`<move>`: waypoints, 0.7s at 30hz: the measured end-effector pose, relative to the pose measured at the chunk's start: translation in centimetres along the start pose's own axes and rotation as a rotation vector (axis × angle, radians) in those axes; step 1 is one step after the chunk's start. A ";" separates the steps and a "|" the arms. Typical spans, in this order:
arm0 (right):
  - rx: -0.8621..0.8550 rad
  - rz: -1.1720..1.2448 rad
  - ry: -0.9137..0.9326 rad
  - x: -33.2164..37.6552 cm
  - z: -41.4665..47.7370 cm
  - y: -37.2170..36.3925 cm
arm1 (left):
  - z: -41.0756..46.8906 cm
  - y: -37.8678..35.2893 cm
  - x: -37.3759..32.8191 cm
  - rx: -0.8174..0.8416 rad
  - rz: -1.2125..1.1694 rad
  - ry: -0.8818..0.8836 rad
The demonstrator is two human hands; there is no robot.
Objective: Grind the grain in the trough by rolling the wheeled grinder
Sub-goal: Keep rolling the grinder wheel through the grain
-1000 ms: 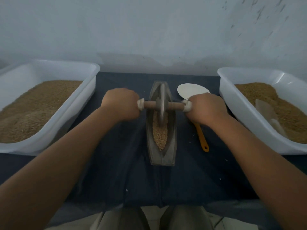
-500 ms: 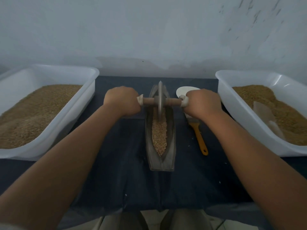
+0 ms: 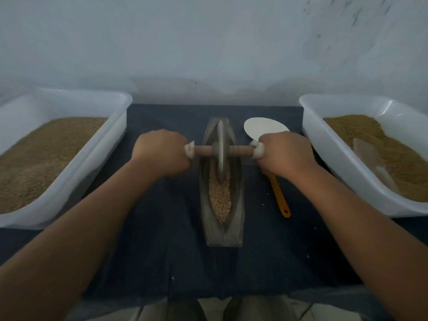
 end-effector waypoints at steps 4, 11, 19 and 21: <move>-0.031 -0.008 -0.071 0.1 2.3 -0.7 | 3.5 0.9 -0.4 -0.009 0.021 0.016; 0.152 0.058 0.064 -0.8 -4.9 0.4 | -5.3 1.4 -0.2 -0.103 0.132 -0.177; -0.060 0.040 -0.018 0.0 0.8 -0.5 | 2.8 0.7 -0.1 0.035 -0.003 0.014; -0.124 0.011 -0.008 0.3 2.5 -0.1 | 4.0 0.6 -0.1 0.025 -0.026 0.042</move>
Point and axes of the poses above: each hand's wrist, its own z-axis towards the middle knuckle, its own y-axis out of the back of the hand, x = y × z, the point moved 1 cm from there along z, towards the middle knuckle, and after that the axes turned 1 degree about z, right-handed, at the moved point
